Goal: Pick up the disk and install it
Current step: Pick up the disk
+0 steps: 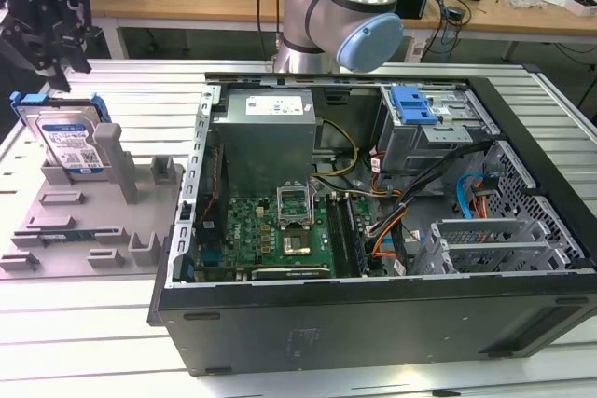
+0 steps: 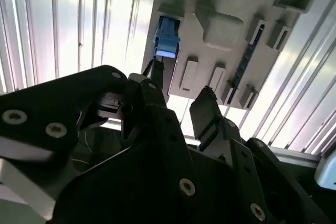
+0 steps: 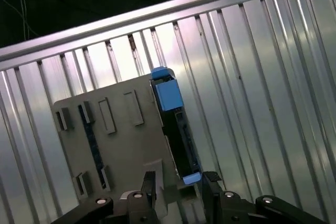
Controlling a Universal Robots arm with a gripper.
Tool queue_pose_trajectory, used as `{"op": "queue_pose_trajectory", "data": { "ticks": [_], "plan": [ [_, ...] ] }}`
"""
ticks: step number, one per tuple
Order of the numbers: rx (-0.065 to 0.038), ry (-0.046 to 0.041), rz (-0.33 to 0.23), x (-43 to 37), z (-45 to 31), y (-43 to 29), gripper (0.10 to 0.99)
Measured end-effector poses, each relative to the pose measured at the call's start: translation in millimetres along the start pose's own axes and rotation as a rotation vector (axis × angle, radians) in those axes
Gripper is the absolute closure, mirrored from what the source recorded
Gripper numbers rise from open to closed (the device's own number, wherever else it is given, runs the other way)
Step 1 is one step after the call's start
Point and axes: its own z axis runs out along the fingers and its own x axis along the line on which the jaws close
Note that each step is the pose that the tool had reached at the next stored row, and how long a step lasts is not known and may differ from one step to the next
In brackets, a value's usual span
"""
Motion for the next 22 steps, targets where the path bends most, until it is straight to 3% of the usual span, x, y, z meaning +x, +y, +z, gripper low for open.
{"op": "queue_pose_trajectory", "data": {
  "ticks": [8, 12, 13, 14, 19, 22],
  "plan": [
    [0.009, 0.0033, -0.126, -0.3, 0.7, 0.2, 0.604],
    [0.013, 0.0247, -0.179, -5.3, 1.1, 1.4, 0.604],
    [0.015, 0.0358, -0.181, -7.9, 1.3, 2.2, 0.604],
    [0.016, 0.0408, -0.182, -8.4, 1.2, 2.3, 0.604],
    [0.016, 0.0409, -0.183, -8.7, 1.4, 2.3, 0.604],
    [0.017, 0.0409, -0.193, -14.5, 2.3, 7.4, 0.604]
  ]
}}
